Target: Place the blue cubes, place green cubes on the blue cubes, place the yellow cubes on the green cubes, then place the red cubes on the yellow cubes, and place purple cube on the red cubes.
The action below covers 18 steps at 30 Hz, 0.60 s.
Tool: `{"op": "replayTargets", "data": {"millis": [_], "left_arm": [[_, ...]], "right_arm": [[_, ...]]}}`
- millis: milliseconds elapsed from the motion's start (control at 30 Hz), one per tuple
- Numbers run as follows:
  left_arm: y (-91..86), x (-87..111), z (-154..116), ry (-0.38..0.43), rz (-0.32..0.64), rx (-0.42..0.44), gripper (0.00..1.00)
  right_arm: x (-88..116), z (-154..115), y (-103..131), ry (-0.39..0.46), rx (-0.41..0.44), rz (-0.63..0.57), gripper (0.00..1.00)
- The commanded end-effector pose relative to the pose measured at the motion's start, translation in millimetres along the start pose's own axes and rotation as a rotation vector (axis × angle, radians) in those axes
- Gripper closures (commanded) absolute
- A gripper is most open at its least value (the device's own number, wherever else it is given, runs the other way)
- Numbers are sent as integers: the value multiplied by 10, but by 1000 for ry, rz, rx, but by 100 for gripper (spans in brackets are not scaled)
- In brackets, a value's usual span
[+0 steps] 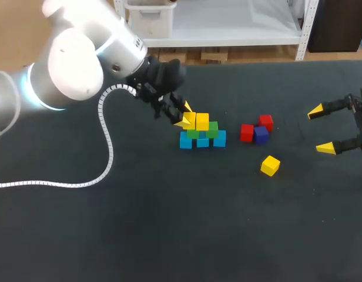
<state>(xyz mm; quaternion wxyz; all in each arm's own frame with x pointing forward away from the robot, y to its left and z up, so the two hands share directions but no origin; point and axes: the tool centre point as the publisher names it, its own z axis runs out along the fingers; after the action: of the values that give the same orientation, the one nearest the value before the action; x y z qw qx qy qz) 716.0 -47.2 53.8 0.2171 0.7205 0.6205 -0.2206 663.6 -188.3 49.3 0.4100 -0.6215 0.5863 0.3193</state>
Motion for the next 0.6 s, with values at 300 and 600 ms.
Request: {"op": "replayTargets", "data": {"millis": [300, 600], "left_arm": [[20, 1, 18, 2, -1, 7, 65], [14, -3, 25, 1, -6, 7, 13]], "right_arm": [[1, 4, -2, 0, 1, 0, 0], [1, 4, -2, 0, 1, 0, 0]]}}
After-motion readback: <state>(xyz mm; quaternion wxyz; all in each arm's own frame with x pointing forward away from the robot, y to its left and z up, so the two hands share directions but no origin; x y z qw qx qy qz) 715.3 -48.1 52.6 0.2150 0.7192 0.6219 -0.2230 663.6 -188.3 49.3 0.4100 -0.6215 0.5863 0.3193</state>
